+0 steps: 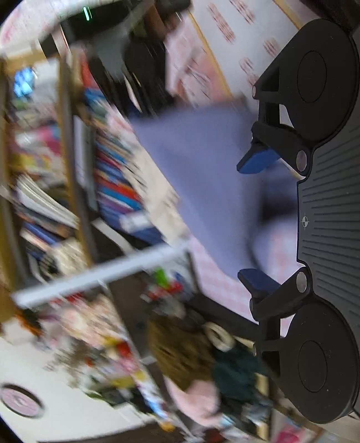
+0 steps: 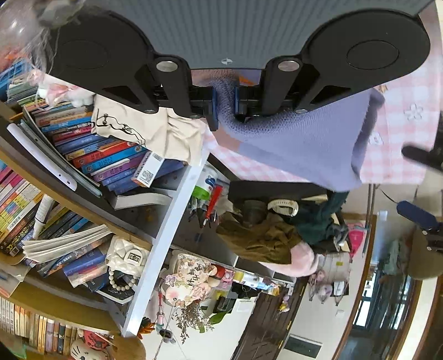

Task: Fold clothes
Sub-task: 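Lift the sweater high with both tools, shaking it open in the air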

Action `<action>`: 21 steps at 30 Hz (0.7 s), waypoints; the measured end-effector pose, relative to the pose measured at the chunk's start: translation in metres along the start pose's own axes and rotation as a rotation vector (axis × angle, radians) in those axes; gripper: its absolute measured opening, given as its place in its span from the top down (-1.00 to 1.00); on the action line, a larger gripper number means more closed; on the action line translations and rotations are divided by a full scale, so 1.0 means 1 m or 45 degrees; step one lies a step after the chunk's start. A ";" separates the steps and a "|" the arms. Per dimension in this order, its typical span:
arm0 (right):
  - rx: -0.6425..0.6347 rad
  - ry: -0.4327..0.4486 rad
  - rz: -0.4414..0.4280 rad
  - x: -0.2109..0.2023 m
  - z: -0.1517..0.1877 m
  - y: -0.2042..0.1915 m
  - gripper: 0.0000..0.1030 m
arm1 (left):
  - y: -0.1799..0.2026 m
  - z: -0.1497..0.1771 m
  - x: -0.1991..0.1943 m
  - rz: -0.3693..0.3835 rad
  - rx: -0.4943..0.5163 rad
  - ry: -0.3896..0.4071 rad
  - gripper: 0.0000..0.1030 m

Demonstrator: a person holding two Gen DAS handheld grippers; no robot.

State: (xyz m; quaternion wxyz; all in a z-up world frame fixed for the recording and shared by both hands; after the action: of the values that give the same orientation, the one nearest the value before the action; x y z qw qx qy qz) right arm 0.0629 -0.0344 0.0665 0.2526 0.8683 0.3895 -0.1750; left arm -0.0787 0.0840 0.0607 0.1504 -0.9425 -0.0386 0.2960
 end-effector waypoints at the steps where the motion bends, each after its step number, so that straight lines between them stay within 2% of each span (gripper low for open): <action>1: 0.009 0.000 -0.013 0.000 -0.002 0.000 0.78 | 0.009 -0.007 -0.003 0.012 0.028 0.036 -0.53; 2: 0.015 -0.001 -0.022 0.000 -0.003 0.000 0.78 | 0.020 -0.013 -0.003 0.019 0.065 0.058 -0.53; 5: 0.035 -0.002 -0.040 0.000 -0.006 0.002 0.78 | 0.056 -0.019 0.017 0.009 0.230 0.038 -0.53; 7: 0.056 -0.003 -0.046 -0.001 -0.007 0.003 0.78 | 0.072 -0.019 0.032 -0.014 0.288 0.025 -0.53; 9: 0.081 0.000 -0.042 -0.004 -0.008 0.007 0.78 | 0.082 -0.018 0.047 -0.066 0.311 0.020 -0.53; 11: 0.111 0.006 -0.036 -0.008 -0.008 0.011 0.78 | 0.086 -0.013 0.063 -0.162 0.310 0.005 -0.54; 12: 0.124 0.005 -0.034 -0.010 -0.007 0.012 0.78 | 0.086 -0.009 0.069 -0.199 0.307 -0.004 -0.39; 13: 0.136 0.003 -0.031 -0.012 -0.005 0.014 0.78 | 0.083 -0.006 0.072 -0.218 0.298 -0.016 0.37; 14: 0.136 -0.006 -0.029 -0.014 -0.001 0.013 0.76 | 0.078 -0.004 0.074 -0.235 0.284 -0.029 0.66; 16: 0.124 -0.027 -0.020 -0.016 0.009 0.010 0.68 | 0.056 -0.011 0.066 -0.249 0.192 -0.008 0.70; 17: 0.119 -0.029 -0.006 -0.019 0.017 0.008 0.35 | 0.044 -0.017 0.059 -0.259 0.143 0.016 0.72; 18: 0.116 -0.027 0.009 -0.022 0.025 0.006 -0.30 | 0.033 -0.027 0.051 -0.282 0.112 0.048 0.73; 19: 0.125 -0.029 0.008 -0.024 0.034 0.004 -0.57 | 0.023 -0.037 0.042 -0.303 0.096 0.085 0.74; 20: 0.136 -0.031 0.001 -0.026 0.043 0.003 -0.75 | 0.015 -0.047 0.034 -0.318 0.086 0.121 0.74; 21: 0.143 -0.071 -0.020 -0.024 0.053 0.002 -0.75 | 0.007 -0.058 0.025 -0.334 0.077 0.157 0.74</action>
State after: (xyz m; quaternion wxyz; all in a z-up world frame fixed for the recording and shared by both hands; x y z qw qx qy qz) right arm 0.0434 -0.0798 0.0359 0.2129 0.8728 0.3787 -0.2225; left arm -0.0250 0.0660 0.0897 0.2182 -0.9408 -0.1432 0.2164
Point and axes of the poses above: each gripper's, at about its wrist camera, not at the fingertips, and x roughly the way its jaws point, y to its right, z to its underside, the point moved 5 cm from there along x, roughly the way its jaws point, and after that the axes turned 8 degrees about -y, right-handed, at the moved point
